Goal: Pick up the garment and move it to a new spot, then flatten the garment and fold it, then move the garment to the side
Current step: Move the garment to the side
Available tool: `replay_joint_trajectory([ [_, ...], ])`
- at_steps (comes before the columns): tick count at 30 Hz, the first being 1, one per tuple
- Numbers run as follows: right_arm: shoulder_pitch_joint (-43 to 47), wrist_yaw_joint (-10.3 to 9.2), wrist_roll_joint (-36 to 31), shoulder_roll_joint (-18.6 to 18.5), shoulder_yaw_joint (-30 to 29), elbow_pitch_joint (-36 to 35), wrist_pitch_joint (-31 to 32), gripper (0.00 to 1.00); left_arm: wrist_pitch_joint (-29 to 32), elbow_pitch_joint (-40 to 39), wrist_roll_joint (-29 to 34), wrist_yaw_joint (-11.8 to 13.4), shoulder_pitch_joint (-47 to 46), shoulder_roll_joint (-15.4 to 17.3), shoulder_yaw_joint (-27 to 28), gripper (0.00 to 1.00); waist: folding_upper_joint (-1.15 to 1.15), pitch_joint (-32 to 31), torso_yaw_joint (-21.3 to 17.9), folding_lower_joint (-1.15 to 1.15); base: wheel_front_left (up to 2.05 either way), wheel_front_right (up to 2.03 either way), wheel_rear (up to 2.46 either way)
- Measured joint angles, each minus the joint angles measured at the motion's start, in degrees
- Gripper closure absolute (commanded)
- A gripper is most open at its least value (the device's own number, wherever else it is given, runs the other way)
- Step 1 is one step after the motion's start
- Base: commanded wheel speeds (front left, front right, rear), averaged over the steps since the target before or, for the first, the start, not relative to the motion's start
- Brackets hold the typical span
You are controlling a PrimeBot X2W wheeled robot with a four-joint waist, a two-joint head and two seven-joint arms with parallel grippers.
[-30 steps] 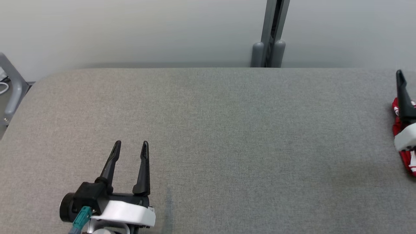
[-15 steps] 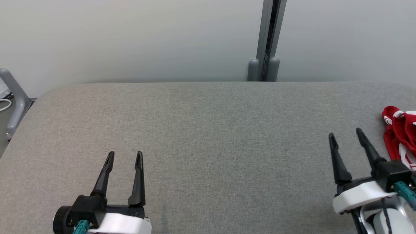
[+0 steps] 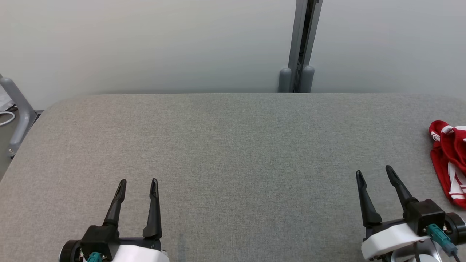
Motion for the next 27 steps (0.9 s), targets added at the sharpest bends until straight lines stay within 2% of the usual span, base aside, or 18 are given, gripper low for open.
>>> replay_joint_trajectory([
  [27, 0.38, 0.00, -0.80, 0.93, 1.33, -1.10, -0.05, 0.00, 0.00, 2.89, -2.96, -1.74, 0.03, 0.01, -0.11, 0.00, 0.00, 0.33, -0.08, 0.00, 0.00, 0.00, 0.00],
])
